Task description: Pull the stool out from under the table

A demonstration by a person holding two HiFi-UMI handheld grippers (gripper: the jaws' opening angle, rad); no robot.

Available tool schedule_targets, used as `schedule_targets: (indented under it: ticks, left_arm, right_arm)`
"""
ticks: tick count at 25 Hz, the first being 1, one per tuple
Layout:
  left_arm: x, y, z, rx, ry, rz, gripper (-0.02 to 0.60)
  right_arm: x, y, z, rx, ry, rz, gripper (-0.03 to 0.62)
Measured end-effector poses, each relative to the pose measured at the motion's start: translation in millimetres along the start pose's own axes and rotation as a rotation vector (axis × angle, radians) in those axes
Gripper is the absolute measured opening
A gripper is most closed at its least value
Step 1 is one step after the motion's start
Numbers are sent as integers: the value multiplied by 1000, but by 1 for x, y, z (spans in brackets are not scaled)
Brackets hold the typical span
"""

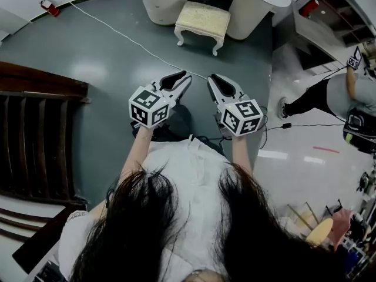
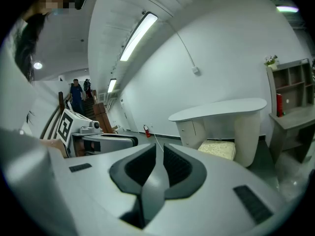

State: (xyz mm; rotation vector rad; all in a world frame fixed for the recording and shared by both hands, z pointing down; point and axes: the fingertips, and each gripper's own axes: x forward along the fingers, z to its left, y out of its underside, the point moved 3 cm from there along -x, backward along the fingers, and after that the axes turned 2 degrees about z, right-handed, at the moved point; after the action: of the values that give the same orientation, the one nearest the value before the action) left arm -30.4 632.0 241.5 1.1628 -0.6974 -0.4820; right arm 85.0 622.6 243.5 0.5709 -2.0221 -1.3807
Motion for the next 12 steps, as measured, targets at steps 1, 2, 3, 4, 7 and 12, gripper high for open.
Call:
schedule_targets:
  ticks: [1,2,3,4,7,12]
  left_arm:
    - [6,-4,7,2,7,5,97]
    - [11,-7,15,2,13,11,97]
    - [16,-11,24,1,19,18,95]
    - [20,-13,33,-1,23,26,95]
    - [29,-20,62,-14,33,45,97]
    - [46,-31,114,-47,51,55,96]
  right_arm:
    - [7,-3,-5,8,5,0,60]
    - [14,-6,-10,16,10,2,60]
    - [22,-8,-14,22,15,6,60]
    - [30,-10,-18,28,20,11,60]
    - [57,-18,-25,44,34,28,60]
    - [97,-29,-39,59,59,58,60]
